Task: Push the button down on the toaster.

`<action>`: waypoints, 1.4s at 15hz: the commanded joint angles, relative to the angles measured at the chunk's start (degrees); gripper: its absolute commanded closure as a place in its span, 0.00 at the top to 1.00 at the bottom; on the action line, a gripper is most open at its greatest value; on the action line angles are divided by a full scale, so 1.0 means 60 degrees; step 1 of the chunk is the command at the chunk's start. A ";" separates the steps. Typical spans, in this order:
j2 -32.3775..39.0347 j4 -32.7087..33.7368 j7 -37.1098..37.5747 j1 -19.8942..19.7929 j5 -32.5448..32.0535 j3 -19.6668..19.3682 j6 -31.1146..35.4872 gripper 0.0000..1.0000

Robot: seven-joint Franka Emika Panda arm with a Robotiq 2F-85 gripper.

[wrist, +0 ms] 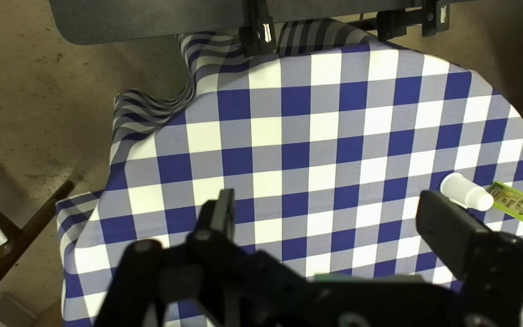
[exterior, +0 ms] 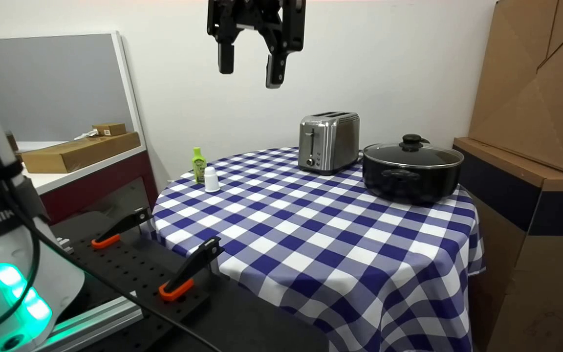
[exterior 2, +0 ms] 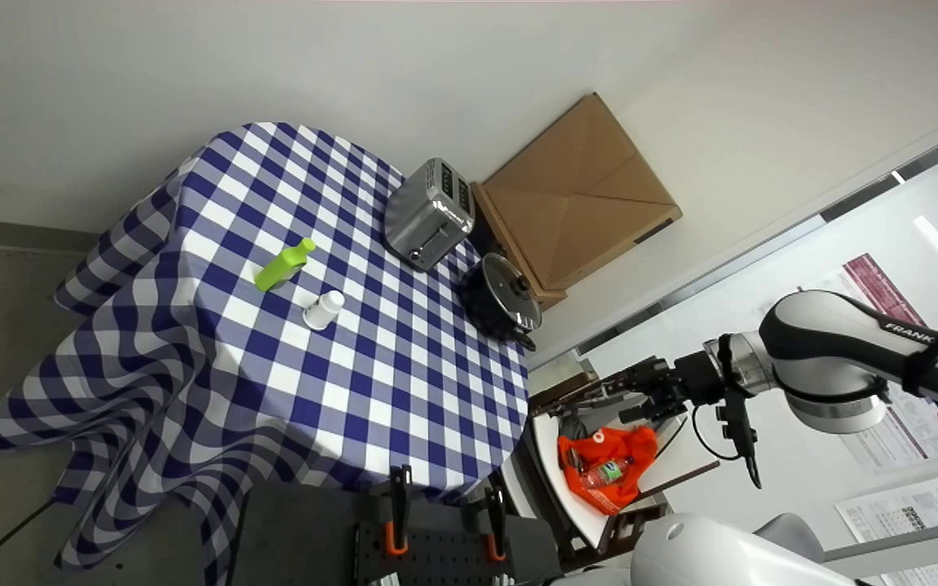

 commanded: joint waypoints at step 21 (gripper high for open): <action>0.2817 0.0278 0.0799 0.1704 0.1030 0.1767 0.5768 1.00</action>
